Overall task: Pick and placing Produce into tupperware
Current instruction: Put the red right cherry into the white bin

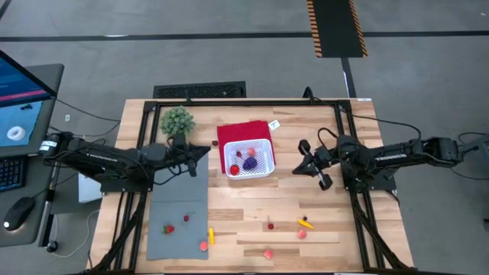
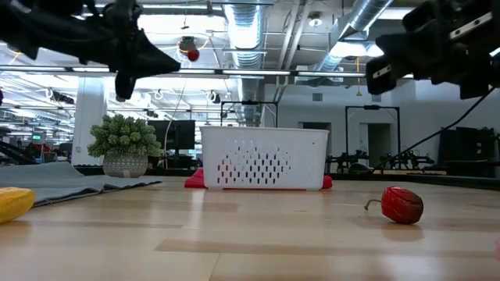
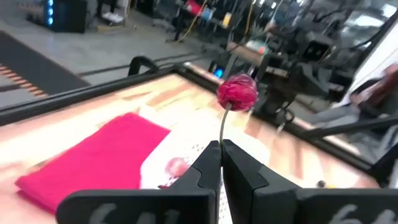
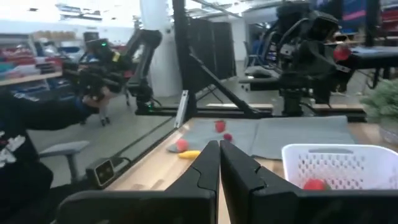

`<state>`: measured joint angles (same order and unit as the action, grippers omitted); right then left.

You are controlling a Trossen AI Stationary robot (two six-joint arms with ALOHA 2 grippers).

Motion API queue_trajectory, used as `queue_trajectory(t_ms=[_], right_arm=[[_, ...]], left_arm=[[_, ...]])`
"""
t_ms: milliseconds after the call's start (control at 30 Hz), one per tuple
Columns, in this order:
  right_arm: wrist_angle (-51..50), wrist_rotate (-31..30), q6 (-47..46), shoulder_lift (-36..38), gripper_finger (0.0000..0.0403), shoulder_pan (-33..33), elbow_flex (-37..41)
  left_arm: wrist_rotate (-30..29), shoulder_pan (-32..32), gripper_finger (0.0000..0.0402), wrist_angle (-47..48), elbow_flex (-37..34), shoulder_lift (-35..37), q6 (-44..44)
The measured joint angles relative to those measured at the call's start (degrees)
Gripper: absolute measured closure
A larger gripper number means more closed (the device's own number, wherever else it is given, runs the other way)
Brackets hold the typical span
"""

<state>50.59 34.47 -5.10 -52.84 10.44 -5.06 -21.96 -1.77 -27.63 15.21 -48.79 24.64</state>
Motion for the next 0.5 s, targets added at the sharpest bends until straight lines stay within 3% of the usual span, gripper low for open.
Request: queue_trajectory(t_ms=[333,500], right_arm=[[-0.3,-5.0,-0.6,-7.7,0.0371,2.1,0.0],[6.1,-6.0,0.6,-13.3,0.037,2.1,0.0]], left_arm=[[6.6,5.3,0.0401,6.1,8.0,-6.0,-4.6],[9.5,7.0,0.0401,13.2,14.2,-12.8,-4.2]])
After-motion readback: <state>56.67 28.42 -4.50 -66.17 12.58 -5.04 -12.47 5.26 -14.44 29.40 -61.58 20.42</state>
